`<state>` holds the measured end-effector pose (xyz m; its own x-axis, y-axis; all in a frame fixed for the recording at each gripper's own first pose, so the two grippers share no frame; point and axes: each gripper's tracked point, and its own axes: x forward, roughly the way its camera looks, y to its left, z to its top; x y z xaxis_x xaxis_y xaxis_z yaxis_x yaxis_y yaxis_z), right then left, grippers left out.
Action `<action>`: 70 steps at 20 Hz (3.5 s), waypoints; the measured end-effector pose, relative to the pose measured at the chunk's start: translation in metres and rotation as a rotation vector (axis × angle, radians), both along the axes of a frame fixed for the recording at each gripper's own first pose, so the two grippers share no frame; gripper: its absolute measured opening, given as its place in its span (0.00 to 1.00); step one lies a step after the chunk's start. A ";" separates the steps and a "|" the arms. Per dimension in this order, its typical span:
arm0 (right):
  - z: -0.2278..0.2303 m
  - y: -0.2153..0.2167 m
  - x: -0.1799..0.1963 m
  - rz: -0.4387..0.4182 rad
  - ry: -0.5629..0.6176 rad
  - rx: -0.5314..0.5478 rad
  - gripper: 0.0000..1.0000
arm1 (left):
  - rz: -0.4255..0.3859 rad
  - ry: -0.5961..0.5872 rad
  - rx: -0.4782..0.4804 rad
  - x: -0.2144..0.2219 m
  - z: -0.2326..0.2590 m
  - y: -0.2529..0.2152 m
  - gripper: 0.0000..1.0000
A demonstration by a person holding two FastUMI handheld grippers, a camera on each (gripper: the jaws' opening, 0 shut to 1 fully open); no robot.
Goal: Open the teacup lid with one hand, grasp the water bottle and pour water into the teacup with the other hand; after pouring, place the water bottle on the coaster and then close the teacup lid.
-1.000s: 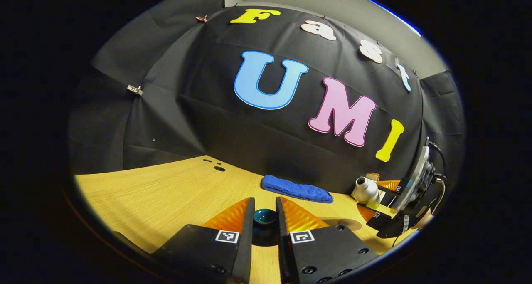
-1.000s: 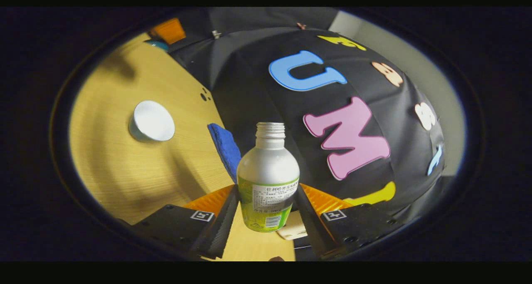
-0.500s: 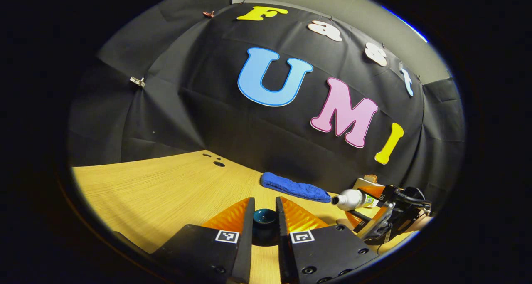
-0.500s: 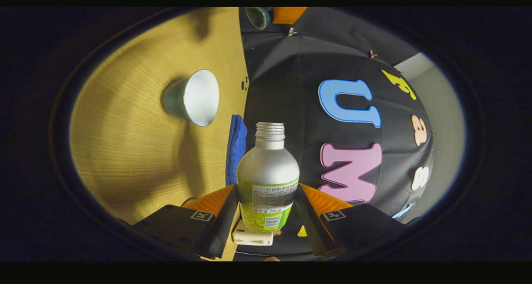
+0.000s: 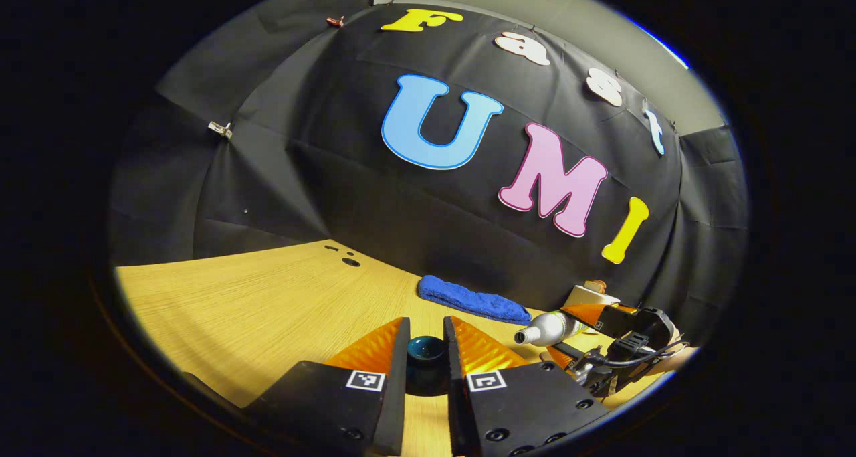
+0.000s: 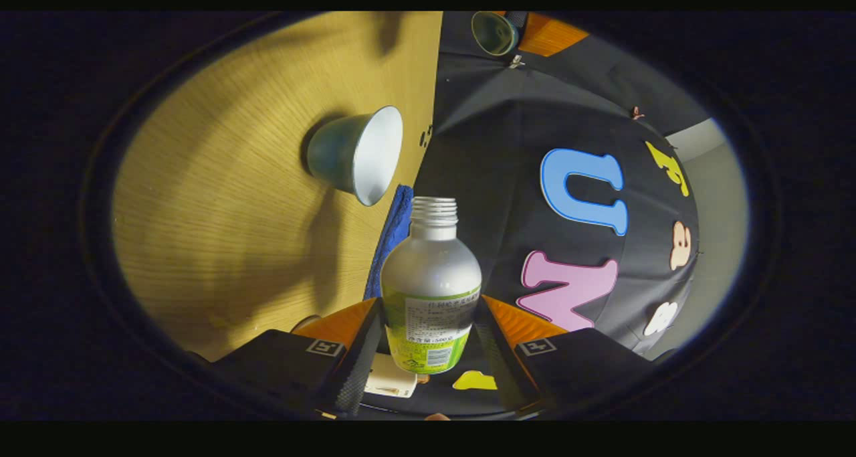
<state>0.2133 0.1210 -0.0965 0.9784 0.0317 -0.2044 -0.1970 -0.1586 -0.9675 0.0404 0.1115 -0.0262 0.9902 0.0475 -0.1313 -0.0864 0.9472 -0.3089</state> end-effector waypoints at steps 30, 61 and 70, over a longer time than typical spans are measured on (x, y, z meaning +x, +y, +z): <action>0.017 0.009 0.009 0.105 -0.059 -0.292 0.78 | 0.017 0.015 -0.004 0.000 -0.003 0.007 0.30; 0.062 0.043 0.011 0.270 -0.241 -0.555 0.78 | 0.027 0.017 -0.017 -0.001 -0.003 0.012 0.30; 0.038 0.012 0.013 0.135 -0.106 -0.318 0.79 | 0.030 0.017 -0.014 -0.001 -0.003 0.013 0.30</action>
